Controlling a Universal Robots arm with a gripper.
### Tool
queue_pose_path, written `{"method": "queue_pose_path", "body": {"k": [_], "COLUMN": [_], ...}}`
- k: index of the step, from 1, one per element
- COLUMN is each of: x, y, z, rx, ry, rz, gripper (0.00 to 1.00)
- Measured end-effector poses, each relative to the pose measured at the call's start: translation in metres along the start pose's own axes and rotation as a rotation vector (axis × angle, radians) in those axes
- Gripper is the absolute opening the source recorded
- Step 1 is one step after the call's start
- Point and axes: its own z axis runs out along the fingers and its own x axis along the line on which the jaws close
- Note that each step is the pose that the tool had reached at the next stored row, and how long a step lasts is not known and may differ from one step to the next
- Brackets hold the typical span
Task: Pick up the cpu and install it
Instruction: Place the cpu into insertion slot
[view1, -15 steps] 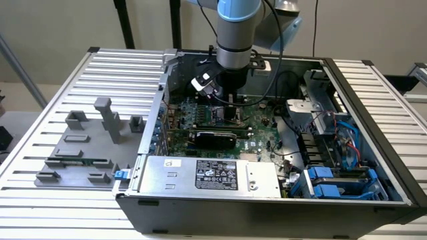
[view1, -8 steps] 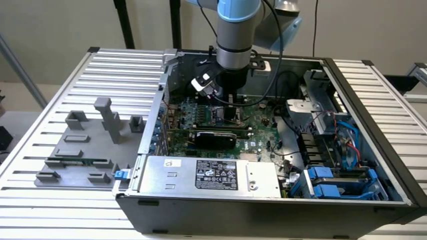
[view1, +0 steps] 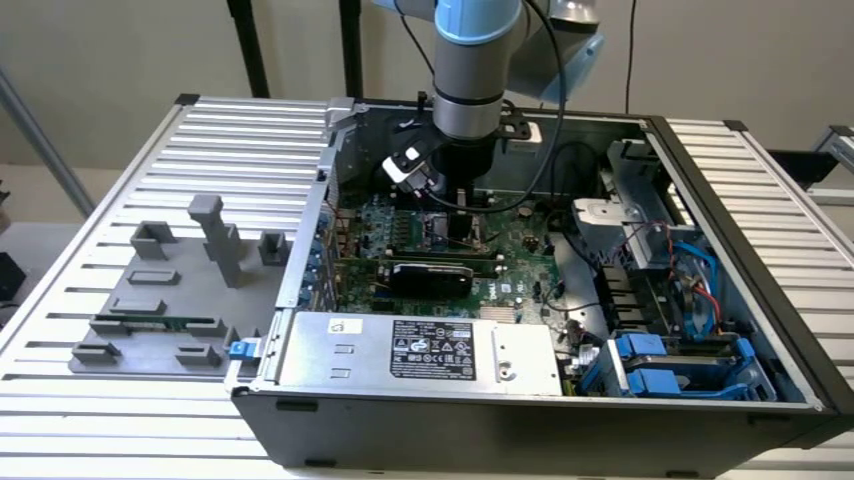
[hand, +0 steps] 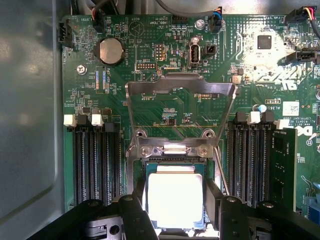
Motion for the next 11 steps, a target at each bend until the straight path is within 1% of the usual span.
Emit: {"method": "queue_pose_path", "body": {"k": [7, 10, 11], "x": [0.0005, 0.0008, 0.0007], "y": [0.0001, 0.0002, 0.0001], "z": [0.0004, 0.0008, 0.0007], "rx": [-0.0003, -0.0008, -0.0007], "ry": [-0.0034, -0.0040, -0.0047], "rz": [-0.002, -0.002, -0.002], "gripper": [0.55, 0.56, 0.62]}}
